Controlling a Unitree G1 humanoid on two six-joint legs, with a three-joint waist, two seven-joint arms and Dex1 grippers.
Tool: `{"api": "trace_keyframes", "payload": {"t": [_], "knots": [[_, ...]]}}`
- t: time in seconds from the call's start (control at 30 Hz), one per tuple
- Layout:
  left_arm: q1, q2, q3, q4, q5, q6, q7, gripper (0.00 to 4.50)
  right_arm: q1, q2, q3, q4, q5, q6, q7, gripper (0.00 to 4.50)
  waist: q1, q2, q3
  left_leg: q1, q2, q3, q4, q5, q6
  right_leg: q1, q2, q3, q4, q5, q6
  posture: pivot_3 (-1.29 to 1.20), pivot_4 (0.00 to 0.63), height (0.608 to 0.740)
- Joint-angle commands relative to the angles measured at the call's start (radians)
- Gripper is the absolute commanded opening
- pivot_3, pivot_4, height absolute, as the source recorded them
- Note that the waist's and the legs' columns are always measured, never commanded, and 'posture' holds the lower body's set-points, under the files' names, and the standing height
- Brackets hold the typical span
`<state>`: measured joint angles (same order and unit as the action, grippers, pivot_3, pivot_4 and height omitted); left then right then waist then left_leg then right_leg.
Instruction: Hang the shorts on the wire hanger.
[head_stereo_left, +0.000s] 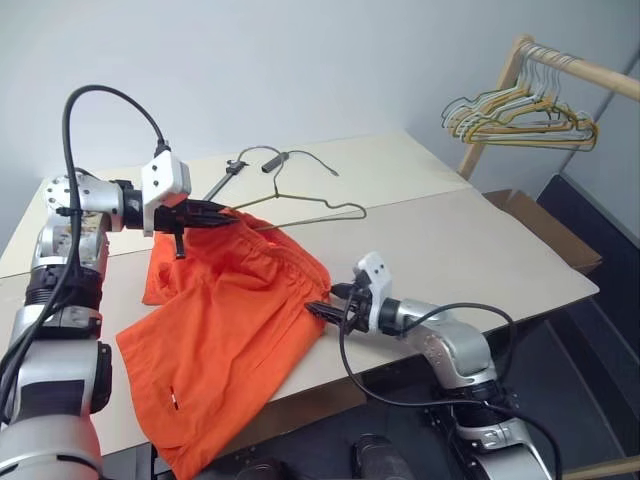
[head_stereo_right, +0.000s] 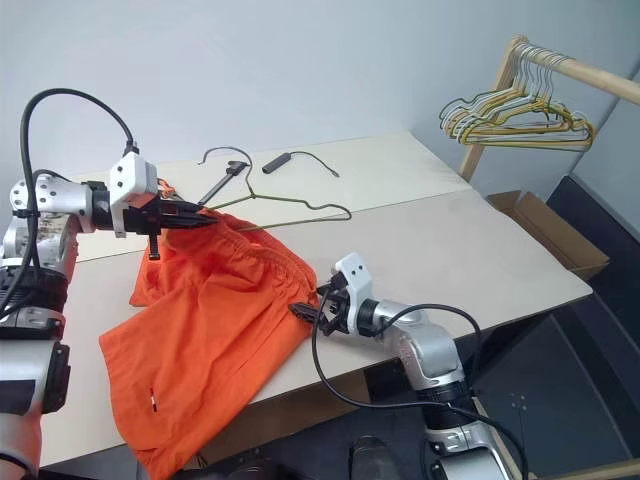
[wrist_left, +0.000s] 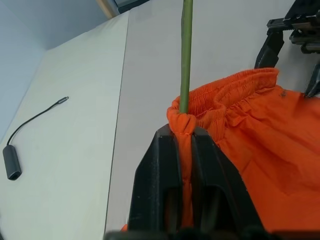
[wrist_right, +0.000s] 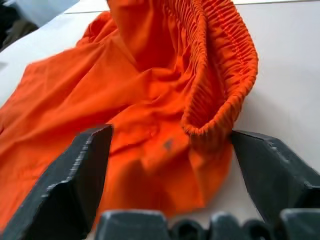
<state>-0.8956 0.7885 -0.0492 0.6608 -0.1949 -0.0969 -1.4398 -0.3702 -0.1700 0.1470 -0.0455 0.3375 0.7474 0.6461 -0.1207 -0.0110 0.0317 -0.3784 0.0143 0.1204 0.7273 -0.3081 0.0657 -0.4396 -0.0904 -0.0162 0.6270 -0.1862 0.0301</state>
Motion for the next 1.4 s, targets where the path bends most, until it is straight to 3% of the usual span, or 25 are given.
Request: {"api": "trace_keyframes", "payload": {"t": [0.03, 0.3, 0.43, 0.53, 0.87, 1.4], "knots": [[-0.008, 0.009, 0.037, -0.034, -0.014, -0.009, 0.016, 0.00, -0.037, 0.023, -0.046, 0.019, 0.044, -0.020, -0.004, 2.97, 0.000, 0.000, 0.000, 0.000, 0.000, 0.000, 0.000, 0.000, 0.000, 0.000, 0.000, 0.000, 0.000, 0.000, 0.000, -0.10, 0.000, 0.740], [0.011, 0.021, 0.051, -0.054, -0.031, 0.010, -0.010, 0.00, -0.073, 0.038, -0.059, 0.137, 0.015, -0.032, -0.056, 0.03, -0.002, 0.000, 0.000, 0.000, 0.000, 0.000, 0.000, 0.000, 0.000, 0.000, 0.000, 0.000, 0.000, 0.000, 0.000, -0.10, 0.000, 0.740], [0.039, 0.058, 0.068, -0.082, -0.065, 0.034, -0.094, 0.00, -0.084, -0.002, -0.082, 0.157, 0.019, -0.055, -0.044, 0.03, -0.004, 0.000, 0.000, 0.000, 0.000, 0.000, 0.000, 0.000, 0.000, 0.000, 0.000, 0.000, 0.000, 0.000, 0.000, -0.10, 0.000, 0.740], [0.059, 0.100, 0.085, -0.092, -0.109, 0.063, -0.166, 0.00, -0.100, -0.097, -0.088, 0.143, 0.008, -0.088, 0.014, 0.03, -0.004, 0.000, 0.000, -0.001, 0.000, 0.000, 0.000, 0.000, 0.000, -0.001, 0.000, 0.000, 0.000, 0.000, 0.000, -0.11, 0.000, 0.740], [0.132, 0.204, 0.044, -0.155, -0.212, 0.078, -0.175, 0.00, -0.190, -0.364, -0.058, 0.215, -0.001, -0.166, 0.273, 0.03, -0.001, 0.000, 0.000, 0.000, 0.000, 0.000, 0.000, -0.005, 0.008, 0.000, 0.000, 0.000, -0.001, 0.000, 0.001, -0.10, 0.000, 0.740], [0.138, 0.203, 0.005, -0.115, -0.063, 0.028, -0.121, 0.00, -0.264, -0.488, -0.034, 0.260, -0.030, -0.271, 0.381, 0.03, 0.000, 0.000, 0.000, 0.000, 0.000, 0.001, 0.000, -0.002, 0.003, 0.000, -0.001, 0.000, -0.001, 0.000, 0.001, -0.11, 0.000, 0.740]]}}
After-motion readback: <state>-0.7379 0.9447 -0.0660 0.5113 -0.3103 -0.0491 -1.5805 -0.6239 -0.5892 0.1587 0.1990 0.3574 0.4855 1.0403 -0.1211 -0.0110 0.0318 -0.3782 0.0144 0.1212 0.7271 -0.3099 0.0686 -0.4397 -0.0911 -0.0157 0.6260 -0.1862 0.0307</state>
